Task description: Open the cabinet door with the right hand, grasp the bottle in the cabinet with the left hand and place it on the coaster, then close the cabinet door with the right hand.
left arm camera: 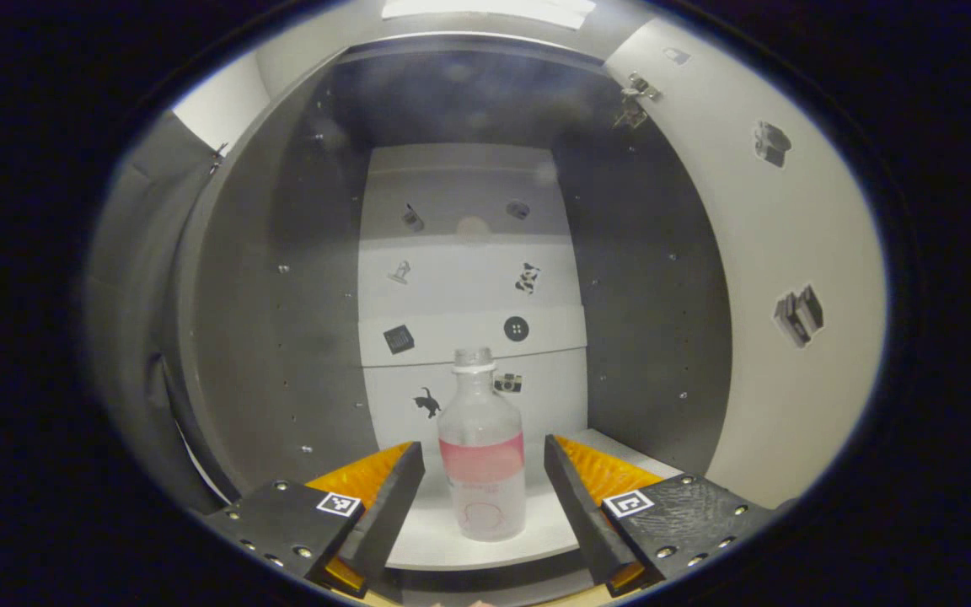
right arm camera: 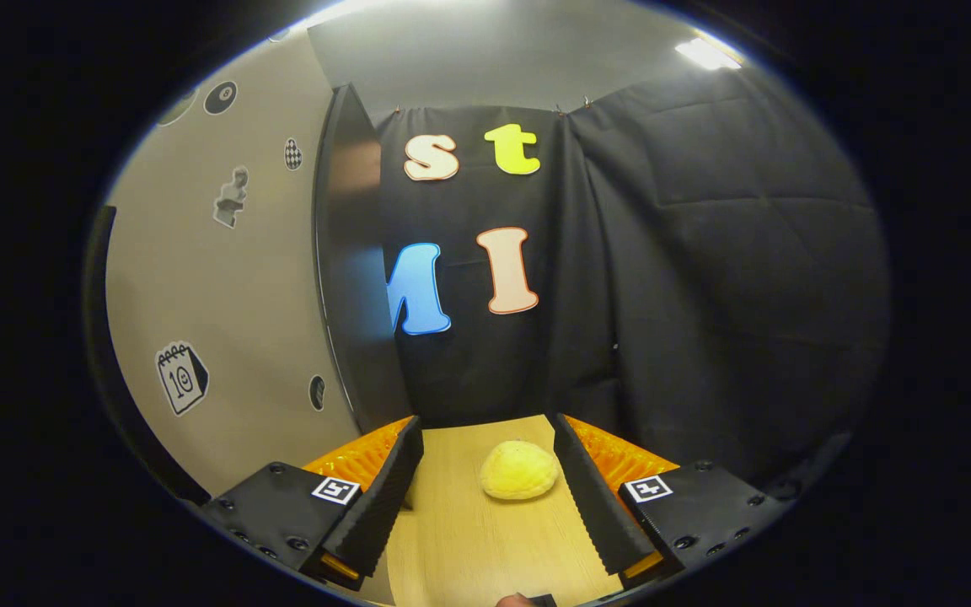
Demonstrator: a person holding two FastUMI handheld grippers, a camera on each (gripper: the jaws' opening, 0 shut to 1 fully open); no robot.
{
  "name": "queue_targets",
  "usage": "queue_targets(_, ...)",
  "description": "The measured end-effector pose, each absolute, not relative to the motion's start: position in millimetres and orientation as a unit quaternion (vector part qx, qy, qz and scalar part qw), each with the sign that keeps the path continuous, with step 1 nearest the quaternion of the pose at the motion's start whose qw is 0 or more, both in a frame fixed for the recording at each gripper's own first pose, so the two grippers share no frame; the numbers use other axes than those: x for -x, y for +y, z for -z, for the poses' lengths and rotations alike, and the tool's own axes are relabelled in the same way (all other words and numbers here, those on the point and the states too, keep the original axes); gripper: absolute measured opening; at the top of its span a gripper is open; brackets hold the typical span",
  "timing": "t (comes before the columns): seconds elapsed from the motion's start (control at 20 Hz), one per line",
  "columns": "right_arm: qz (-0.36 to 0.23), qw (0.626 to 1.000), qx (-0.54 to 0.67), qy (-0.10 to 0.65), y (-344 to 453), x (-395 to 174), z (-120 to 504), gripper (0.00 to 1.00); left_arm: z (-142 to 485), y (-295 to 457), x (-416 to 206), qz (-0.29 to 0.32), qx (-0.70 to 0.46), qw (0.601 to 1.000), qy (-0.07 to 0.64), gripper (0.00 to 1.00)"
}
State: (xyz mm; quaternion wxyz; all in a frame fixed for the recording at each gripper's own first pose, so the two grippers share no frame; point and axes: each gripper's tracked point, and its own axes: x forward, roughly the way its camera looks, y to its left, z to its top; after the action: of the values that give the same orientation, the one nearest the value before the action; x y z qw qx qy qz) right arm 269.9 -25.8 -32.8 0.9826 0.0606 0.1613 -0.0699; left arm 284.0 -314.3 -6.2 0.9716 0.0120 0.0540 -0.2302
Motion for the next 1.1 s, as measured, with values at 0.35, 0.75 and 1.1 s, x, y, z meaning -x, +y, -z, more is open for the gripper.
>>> queue_targets(0.35,0.08,0.979,-0.066,0.177,-22.7,-281.8,48.0,0.98,29.6,-320.1,-312.5,0.229,-0.01,0.971,0.067,0.89)
queue_targets(0.75,0.084,0.979,-0.061,0.178,-26.3,-280.9,48.1,0.98,33.1,-320.1,-314.8,0.227,-0.008,0.971,0.071,0.77)
queue_targets(1.1,0.063,0.981,-0.063,0.171,-19.9,-273.0,41.1,0.98,2.5,-290.9,-282.7,0.209,-0.003,0.977,0.036,0.76)
